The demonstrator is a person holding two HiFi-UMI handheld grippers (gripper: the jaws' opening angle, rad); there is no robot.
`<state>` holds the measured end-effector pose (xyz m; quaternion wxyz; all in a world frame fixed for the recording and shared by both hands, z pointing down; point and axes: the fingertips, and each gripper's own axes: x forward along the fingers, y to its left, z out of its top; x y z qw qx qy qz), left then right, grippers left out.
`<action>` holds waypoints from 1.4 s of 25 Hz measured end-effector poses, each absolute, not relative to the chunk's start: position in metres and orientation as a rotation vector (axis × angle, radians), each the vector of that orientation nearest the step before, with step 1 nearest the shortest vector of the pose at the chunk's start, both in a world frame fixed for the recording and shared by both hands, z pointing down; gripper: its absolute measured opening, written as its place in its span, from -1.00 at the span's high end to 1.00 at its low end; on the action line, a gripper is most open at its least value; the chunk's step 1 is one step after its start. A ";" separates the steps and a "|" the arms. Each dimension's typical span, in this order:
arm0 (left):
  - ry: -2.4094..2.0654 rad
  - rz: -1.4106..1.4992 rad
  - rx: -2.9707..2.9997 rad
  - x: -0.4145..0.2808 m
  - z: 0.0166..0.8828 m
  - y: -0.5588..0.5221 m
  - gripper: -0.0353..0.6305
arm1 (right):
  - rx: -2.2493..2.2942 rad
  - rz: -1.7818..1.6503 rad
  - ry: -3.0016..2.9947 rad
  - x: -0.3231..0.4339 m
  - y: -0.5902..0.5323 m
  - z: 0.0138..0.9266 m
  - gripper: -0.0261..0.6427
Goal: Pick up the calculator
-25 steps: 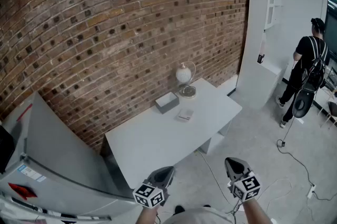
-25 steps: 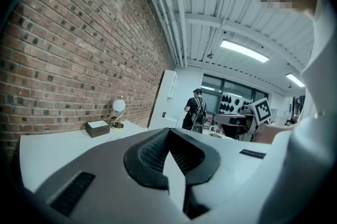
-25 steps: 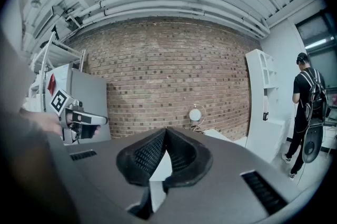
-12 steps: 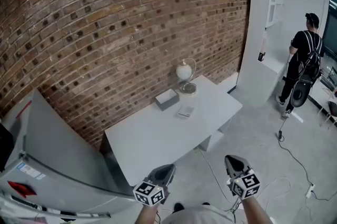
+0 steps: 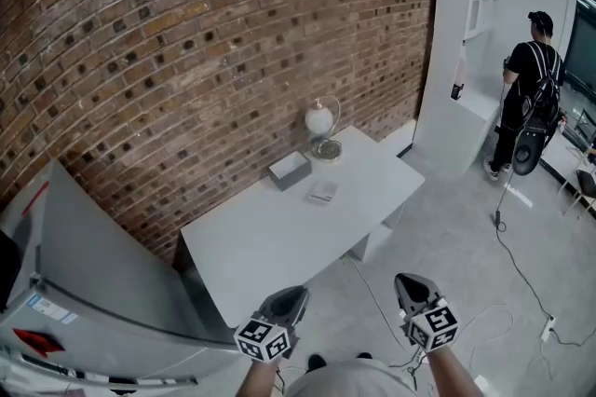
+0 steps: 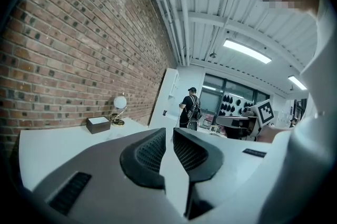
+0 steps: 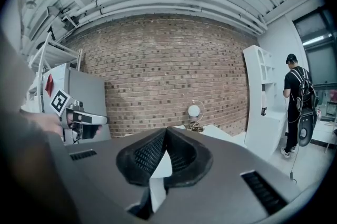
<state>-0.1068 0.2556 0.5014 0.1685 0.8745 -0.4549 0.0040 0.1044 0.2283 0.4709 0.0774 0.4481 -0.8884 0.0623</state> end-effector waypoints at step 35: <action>-1.166 -0.034 2.465 -0.180 0.532 0.257 0.24 | 1.506 0.290 -2.495 0.058 0.247 0.504 0.89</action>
